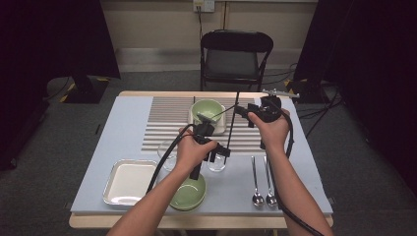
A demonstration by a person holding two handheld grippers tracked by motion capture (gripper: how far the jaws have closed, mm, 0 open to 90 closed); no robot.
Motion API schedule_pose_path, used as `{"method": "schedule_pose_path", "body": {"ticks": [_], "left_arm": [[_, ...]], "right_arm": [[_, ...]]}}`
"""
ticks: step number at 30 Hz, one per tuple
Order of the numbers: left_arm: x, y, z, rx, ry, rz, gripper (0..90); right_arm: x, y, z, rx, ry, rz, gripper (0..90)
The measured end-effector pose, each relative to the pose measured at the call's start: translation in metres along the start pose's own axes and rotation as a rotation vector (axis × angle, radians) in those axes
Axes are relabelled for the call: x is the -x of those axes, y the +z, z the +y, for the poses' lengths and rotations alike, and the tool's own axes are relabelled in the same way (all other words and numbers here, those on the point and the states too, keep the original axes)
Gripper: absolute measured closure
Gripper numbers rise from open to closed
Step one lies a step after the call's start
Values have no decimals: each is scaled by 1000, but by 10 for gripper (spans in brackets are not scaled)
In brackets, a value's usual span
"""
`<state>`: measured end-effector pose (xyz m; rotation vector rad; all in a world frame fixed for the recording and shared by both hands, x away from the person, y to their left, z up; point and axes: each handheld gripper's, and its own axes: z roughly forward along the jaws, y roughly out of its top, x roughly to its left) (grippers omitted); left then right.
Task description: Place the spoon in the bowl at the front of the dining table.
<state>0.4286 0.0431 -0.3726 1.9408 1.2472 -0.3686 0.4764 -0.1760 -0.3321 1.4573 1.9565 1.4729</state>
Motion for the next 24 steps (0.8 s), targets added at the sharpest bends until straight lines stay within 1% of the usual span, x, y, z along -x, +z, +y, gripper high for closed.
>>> {"method": "schedule_pose_path", "body": {"ticks": [2, 3, 5, 7, 8, 9, 12, 13, 15, 18, 20, 24], "left_arm": [[-1, -1, 0, 3, 2, 6, 868], [-1, -2, 0, 11, -8, 6, 868], [-2, -3, 0, 3, -5, 5, 868], [-2, -4, 0, 7, -8, 12, 868], [-3, -5, 1, 2, 2, 13, 868], [-4, -6, 1, 5, -5, 13, 868], [-5, -7, 0, 5, -5, 18, 868], [-6, -8, 0, 6, -9, 21, 868], [-7, -9, 0, 7, -6, 16, 867], [-7, -10, 0, 4, -11, 17, 868], [-7, -11, 1, 3, -5, 20, 868], [-8, -13, 1, 8, -7, 20, 868]], "right_arm": [[1, -1, 0, 5, -3, 9, 366], [2, -1, 0, -4, -14, 7, 350], [2, -1, 0, -9, -20, 6, 345], [5, -2, -2, -18, -36, -1, 331], [5, -2, -2, -19, -40, -2, 325], [6, -2, -3, -20, -48, -4, 322], [7, -2, -4, -25, -54, -3, 312], [8, -2, -6, -30, -69, -6, 293], [9, -2, -7, -36, -82, -10, 288], [10, -3, -8, -40, -87, -11, 281], [11, -3, -9, -40, -83, -14, 269], [15, -4, -13, -55, -86, -9, 255]]}}
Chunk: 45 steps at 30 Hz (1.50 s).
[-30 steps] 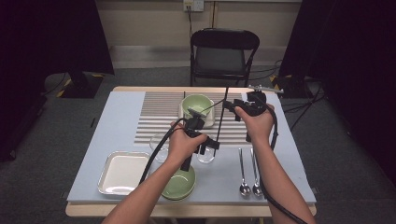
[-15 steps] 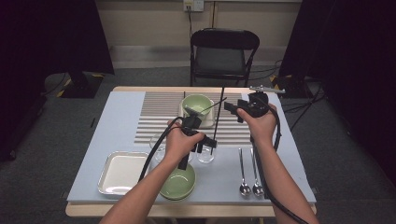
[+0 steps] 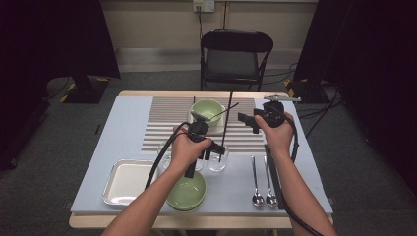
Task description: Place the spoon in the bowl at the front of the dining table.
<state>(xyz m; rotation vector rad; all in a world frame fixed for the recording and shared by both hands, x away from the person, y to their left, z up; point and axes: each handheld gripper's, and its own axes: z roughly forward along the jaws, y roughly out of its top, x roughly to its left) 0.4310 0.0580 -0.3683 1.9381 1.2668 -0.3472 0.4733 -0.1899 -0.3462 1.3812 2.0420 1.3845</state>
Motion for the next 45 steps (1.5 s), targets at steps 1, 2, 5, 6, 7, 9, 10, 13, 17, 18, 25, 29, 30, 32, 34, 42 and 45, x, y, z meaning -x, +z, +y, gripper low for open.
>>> {"method": "schedule_pose_path", "body": {"ticks": [1, 2, 5, 6, 7, 9, 10, 13, 17, 18, 25, 29, 30, 32, 34, 42, 45], "left_arm": [[0, -1, 0, 4, -11, 5, 868], [0, -1, 0, 4, -11, 5, 867], [-2, -4, 1, 5, -6, 4, 867], [-2, -4, 1, 5, -6, 4, 868], [-2, -4, 1, 8, -11, 7, 868], [-3, -6, 1, 8, -10, 13, 868], [-3, -6, 1, 8, -10, 13, 868], [-4, -8, 1, 5, -8, 17, 868], [-5, -9, 1, 12, -16, 18, 868], [-5, -9, 1, 12, -16, 18, 868], [-7, -12, 1, 9, -23, 20, 868], [-10, -14, 2, 9, -14, 30, 868], [-10, -14, 2, 9, -14, 30, 868], [-10, -15, 2, 13, -19, 30, 868], [-11, -17, 2, 10, -18, 34, 868], [-14, -19, 1, 8, -20, 38, 868], [-16, -21, 2, 11, -20, 41, 868]], "right_arm": [[2, 0, -2, -1, -3, -2, 255], [3, 0, -3, -2, -2, -5, 255], [5, -1, -5, -6, -3, -6, 249], [5, -1, -5, -6, -3, -6, 249], [5, -1, -6, -9, -6, -8, 249], [6, -1, -8, -19, -14, -12, 247], [7, -1, -9, -18, -17, -14, 247], [8, -1, -11, -21, -24, -20, 245], [11, -2, -14, -27, -25, -28, 246], [12, -2, -15, -27, -23, -30, 245], [16, -3, -20, -34, -26, -34, 245], [18, -4, -23, -35, -25, -36, 246], [18, -4, -23, -37, -24, -39, 246], [19, -4, -24, -36, -26, -38, 246], [20, -4, -25, -38, -23, -40, 246], [23, -5, -29, -44, -35, -41, 247], [25, -6, -31, -45, -35, -45, 247]]}}
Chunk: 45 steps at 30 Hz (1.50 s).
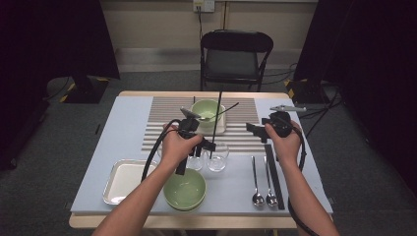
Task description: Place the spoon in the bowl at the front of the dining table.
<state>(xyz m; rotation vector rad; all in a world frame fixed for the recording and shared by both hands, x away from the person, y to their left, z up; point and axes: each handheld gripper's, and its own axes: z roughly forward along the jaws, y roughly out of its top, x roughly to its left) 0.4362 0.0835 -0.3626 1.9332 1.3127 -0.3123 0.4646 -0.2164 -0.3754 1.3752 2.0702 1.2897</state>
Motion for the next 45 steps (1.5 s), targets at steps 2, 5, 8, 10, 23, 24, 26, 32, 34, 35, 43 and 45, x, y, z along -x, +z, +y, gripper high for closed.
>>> {"method": "schedule_pose_path", "body": {"ticks": [2, 5, 8, 10, 23, 24, 26, 32, 34, 35, 43, 45], "left_arm": [[0, 0, 0, 1, -3, 1, 868], [-1, -2, 0, 1, -12, 5, 868], [-3, -4, 0, 4, -8, 8, 868], [-3, -4, 0, 1, -9, 5, 868], [-9, -11, 0, 11, -22, 22, 868], [-10, -12, 0, 9, -20, 22, 868], [-11, -13, 0, 10, -18, 23, 868], [-14, -17, 0, 14, -30, 29, 868], [-15, -18, 0, 15, -29, 35, 868], [-15, -19, 0, 19, -40, 34, 868], [-18, -22, 1, 19, -50, 44, 868], [-20, -23, 1, 17, -35, 47, 868]], "right_arm": [[1, 0, 0, 0, -1, 0, 247], [2, -1, -2, 1, -3, -4, 247], [4, -2, -4, 2, -5, -8, 247], [4, -2, -5, 1, -7, -9, 247], [12, -6, -12, -5, 0, -22, 247], [13, -6, -12, -7, -5, -23, 247], [13, -6, -13, -9, -5, -24, 247], [16, -8, -16, -11, -6, -32, 246], [18, -8, -16, -10, -6, -36, 247], [18, -8, -16, -9, -6, -37, 246], [21, -10, -23, -15, -12, -44, 247], [22, -11, -25, -16, -6, -43, 246]]}}
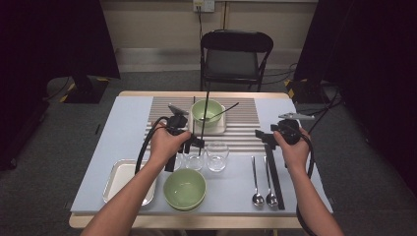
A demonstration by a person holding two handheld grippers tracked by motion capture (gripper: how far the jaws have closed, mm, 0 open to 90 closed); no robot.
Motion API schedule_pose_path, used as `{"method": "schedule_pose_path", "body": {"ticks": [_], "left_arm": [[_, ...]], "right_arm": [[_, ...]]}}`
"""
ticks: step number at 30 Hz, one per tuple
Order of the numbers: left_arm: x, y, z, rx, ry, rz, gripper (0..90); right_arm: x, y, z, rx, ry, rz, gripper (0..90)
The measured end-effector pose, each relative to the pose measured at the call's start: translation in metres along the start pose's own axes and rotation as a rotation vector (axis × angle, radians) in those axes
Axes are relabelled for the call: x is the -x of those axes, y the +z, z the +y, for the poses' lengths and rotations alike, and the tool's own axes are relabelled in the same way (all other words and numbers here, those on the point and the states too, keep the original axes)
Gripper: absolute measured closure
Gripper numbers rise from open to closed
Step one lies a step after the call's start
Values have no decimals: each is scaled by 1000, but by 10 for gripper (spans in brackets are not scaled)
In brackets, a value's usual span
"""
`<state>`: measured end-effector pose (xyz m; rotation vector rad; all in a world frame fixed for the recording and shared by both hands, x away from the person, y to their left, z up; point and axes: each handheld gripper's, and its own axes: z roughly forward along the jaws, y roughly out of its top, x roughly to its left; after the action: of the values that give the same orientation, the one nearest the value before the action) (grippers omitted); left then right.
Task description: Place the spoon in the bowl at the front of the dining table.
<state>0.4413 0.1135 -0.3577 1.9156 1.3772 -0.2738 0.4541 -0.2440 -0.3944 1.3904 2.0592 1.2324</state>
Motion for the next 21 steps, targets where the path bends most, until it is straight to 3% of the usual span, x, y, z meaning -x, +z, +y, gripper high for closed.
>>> {"method": "schedule_pose_path", "body": {"ticks": [1, 21], "left_arm": [[0, -1, 0, 4, -18, -1, 868], [-9, -11, 2, 8, -27, 24, 868]], "right_arm": [[3, -1, -3, -3, 4, -4, 246], [15, -5, -16, -10, 7, -28, 246]]}}
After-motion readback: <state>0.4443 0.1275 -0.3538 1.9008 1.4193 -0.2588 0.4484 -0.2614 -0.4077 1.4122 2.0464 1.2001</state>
